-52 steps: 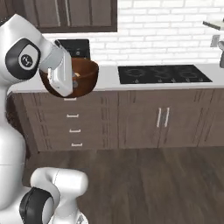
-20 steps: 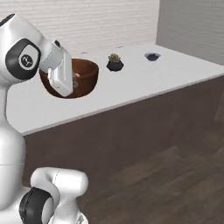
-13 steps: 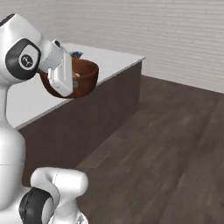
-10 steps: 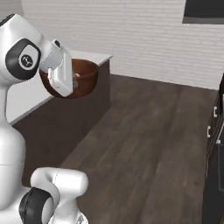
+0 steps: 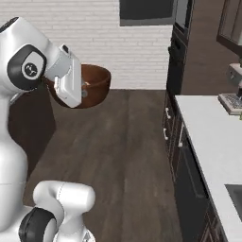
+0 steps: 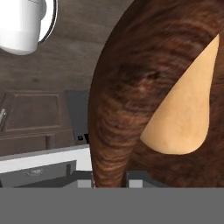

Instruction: Pick the squash from the sink and place it in the bowl. Then pick the bowl and place it in the microwave. Then close the microwave door and press the start button.

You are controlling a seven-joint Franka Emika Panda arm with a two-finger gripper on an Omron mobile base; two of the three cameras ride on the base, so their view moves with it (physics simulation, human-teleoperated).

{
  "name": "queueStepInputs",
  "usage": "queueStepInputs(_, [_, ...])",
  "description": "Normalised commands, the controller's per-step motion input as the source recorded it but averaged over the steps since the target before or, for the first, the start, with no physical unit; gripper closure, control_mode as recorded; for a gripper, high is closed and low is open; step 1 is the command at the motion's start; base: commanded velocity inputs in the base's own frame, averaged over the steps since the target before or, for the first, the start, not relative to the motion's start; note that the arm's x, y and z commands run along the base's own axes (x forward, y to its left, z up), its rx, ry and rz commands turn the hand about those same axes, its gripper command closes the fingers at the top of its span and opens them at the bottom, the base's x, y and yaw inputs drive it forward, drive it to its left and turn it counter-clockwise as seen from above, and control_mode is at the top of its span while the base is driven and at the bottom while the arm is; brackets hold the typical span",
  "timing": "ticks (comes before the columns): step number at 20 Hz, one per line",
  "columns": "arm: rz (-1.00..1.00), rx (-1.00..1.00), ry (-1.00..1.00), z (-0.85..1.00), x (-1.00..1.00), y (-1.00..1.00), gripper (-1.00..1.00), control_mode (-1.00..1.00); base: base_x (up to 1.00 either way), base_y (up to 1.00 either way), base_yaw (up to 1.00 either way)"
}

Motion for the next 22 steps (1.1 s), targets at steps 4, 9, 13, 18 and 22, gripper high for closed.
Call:
queueStepInputs(4, [0.00,0.00,0.00,0.00,0.00,0.00,1.00,1.00,1.00,0.09,-0.53])
queueStepInputs(9, [0.00,0.00,0.00,0.00,0.00,0.00,1.00,1.00,1.00,0.66,-0.51])
queueStepInputs(13, [0.00,0.00,0.00,0.00,0.00,0.00,1.00,1.00,1.00,0.65,-0.28])
queueStepInputs(18, [0.00,0.00,0.00,0.00,0.00,0.00,1.00,1.00,1.00,0.35,-0.14])
queueStepInputs(22, [0.00,0.00,0.00,0.00,0.00,0.00,1.00,1.00,1.00,0.36,-0.15])
